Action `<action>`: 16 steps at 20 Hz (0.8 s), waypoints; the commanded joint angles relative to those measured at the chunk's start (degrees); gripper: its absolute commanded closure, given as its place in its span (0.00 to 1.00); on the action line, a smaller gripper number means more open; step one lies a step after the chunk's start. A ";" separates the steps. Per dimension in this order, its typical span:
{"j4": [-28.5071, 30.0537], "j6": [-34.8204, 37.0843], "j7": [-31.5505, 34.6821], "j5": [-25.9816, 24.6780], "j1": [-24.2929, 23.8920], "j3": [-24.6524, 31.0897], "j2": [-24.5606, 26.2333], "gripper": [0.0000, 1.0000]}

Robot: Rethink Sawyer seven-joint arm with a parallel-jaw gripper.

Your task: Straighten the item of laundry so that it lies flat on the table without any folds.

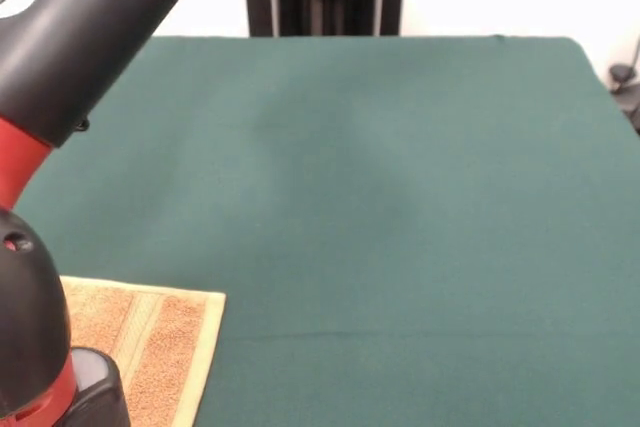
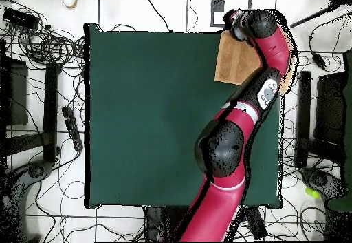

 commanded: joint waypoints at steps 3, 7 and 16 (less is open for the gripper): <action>-1.59 14.60 1.94 -15.71 1.46 12.70 -0.11 0.00; 16.18 18.56 -5.46 -29.62 12.15 34.00 -0.28 0.00; 49.54 19.34 -25.60 -43.63 30.87 59.42 -7.22 0.00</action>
